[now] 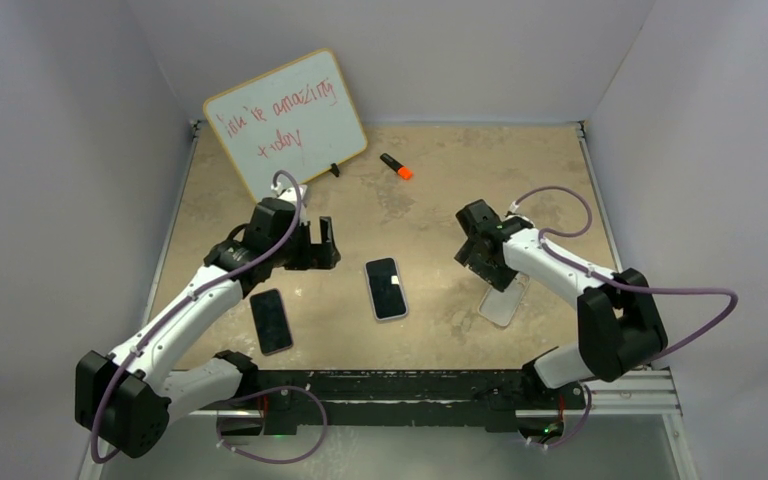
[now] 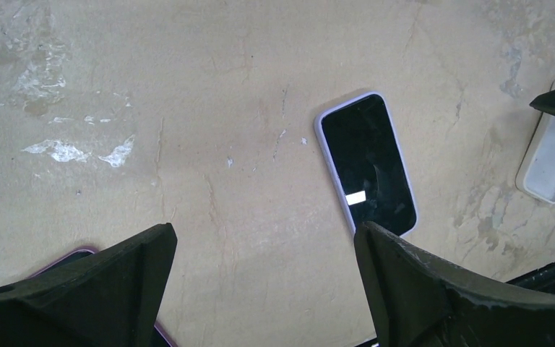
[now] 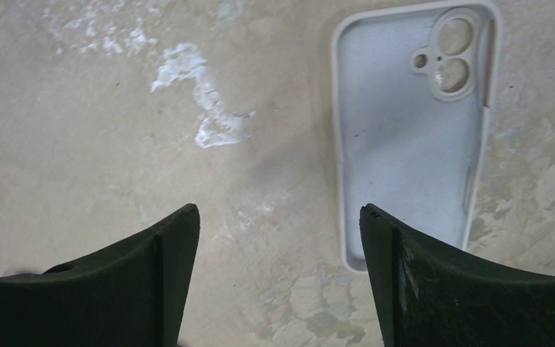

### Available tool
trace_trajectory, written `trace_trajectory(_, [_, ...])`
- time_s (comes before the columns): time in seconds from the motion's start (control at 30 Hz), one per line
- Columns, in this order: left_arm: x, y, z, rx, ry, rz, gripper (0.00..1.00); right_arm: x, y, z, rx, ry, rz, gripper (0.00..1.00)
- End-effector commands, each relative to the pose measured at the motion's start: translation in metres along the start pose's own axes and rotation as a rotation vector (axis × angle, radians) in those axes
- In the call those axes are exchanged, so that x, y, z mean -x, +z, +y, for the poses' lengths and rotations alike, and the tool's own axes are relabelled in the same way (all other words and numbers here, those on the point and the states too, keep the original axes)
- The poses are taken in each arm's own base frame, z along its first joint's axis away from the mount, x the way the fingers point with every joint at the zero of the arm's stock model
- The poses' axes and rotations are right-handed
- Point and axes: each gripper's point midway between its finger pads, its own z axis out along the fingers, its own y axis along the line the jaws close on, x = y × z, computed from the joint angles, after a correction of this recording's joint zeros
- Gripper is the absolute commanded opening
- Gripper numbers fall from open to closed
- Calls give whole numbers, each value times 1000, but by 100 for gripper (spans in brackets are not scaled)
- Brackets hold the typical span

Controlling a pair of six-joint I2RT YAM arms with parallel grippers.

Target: Put the phone into the phone case

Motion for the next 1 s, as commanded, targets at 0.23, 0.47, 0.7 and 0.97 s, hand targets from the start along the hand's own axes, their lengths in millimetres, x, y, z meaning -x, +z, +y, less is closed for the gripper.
trace_trajectory(0.23, [-17, 16, 5, 12, -83, 34, 99, 6, 18, -35, -136, 39, -55, 66])
trace_trajectory(0.47, [-29, 19, 22, 105, -154, 40, 100, -7, 32, -36, -129, 26, -21, 39])
trace_trajectory(0.7, [-34, 15, 42, 217, -209, 24, 100, -16, 38, -37, -104, 24, 2, 33])
trace_trajectory(0.97, [-36, 6, 64, 334, -310, -46, 99, -15, 38, -17, 13, -69, 7, 0])
